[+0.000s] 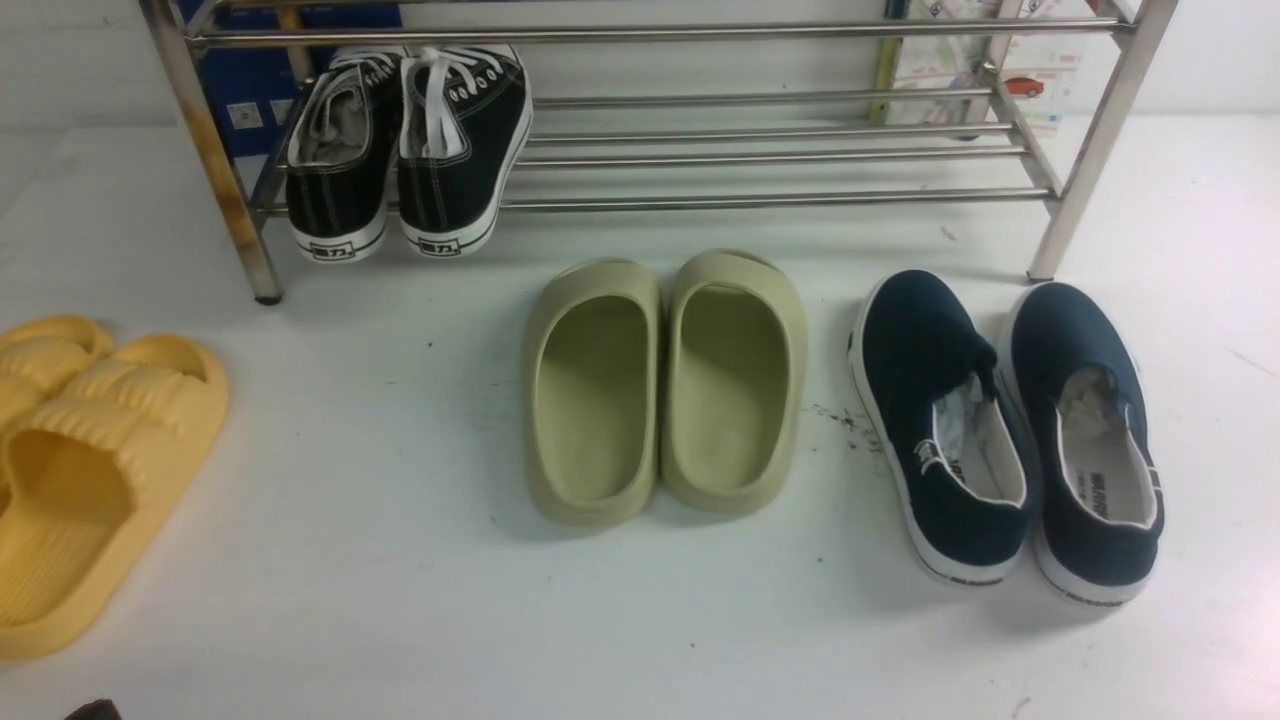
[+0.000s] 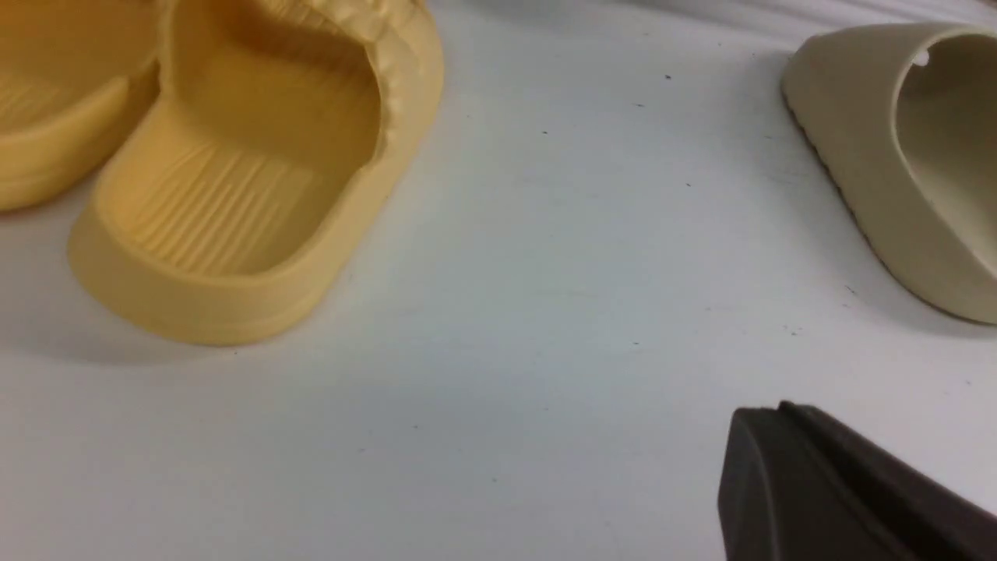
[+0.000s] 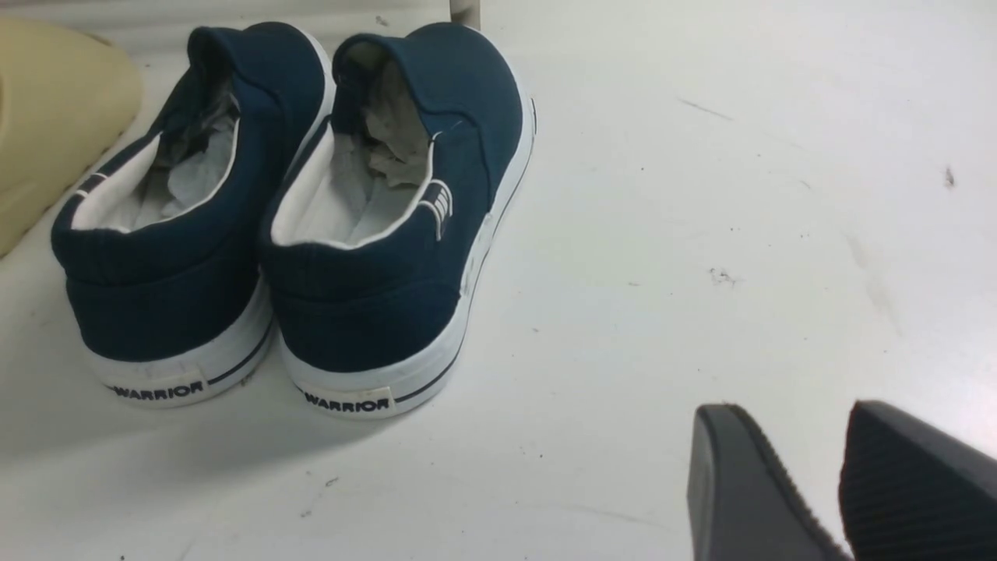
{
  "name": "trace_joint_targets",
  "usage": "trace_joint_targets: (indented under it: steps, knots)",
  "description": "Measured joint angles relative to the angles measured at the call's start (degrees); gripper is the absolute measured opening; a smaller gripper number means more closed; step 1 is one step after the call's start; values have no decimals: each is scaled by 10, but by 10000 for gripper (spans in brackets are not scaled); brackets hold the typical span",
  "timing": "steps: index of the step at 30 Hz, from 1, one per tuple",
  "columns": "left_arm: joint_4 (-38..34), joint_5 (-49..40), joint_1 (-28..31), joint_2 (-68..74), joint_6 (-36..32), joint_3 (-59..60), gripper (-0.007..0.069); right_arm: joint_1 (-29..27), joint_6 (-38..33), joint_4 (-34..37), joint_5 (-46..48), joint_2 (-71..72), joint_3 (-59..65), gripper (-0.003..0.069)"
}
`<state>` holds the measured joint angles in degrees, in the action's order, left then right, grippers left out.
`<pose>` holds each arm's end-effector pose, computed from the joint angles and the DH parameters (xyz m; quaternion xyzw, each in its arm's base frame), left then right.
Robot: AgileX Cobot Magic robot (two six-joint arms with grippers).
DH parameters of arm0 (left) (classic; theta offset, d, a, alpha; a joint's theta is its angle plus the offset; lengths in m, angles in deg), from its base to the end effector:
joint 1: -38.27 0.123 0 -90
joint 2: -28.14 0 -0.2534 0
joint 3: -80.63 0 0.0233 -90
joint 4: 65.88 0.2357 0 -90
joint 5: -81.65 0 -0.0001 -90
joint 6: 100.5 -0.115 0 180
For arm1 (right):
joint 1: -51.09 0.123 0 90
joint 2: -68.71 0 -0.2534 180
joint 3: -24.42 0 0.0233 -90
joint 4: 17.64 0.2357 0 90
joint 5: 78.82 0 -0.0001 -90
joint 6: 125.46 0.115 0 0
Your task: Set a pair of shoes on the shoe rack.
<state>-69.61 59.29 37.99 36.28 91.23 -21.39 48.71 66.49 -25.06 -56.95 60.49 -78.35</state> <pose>0.0918 -0.0033 0.1616 -0.0980 0.8053 -0.0886 0.5780 0.0917 -0.0094 0.1672 0.0664 0.8018 -0.0055 0.5939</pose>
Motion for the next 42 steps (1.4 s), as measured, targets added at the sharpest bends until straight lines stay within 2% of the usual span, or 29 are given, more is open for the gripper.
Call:
trace_joint_targets:
  steps: [2, 7, 12, 15, 20, 26, 42]
  knots:
    - [-1, 0, 24, 0, 0, 0, -13, 0, 0, 0, 0, 0, 0, 239]
    - [-1, 0, 23, 0, -4, 0, -13, 0, 0, 0, 0, 0, 0, 239]
    - [-1, 0, -34, 0, -49, 0, -13, 0, 0, 0, 0, 0, 0, 239]
    - [-1, 0, -42, 0, -62, 0, -13, 0, 0, 0, 0, 0, 0, 239]
    - [-1, 0, -38, 0, -67, 0, -13, 0, 0, 0, 0, 0, 0, 239]
    - [-4, 0, -3, 0, -67, 0, -13, 0, 0, 0, 0, 0, 0, 239]
    - [-4, 0, -1, 0, -71, 0, -13, 0, 0, 0, 0, 0, 0, 239]
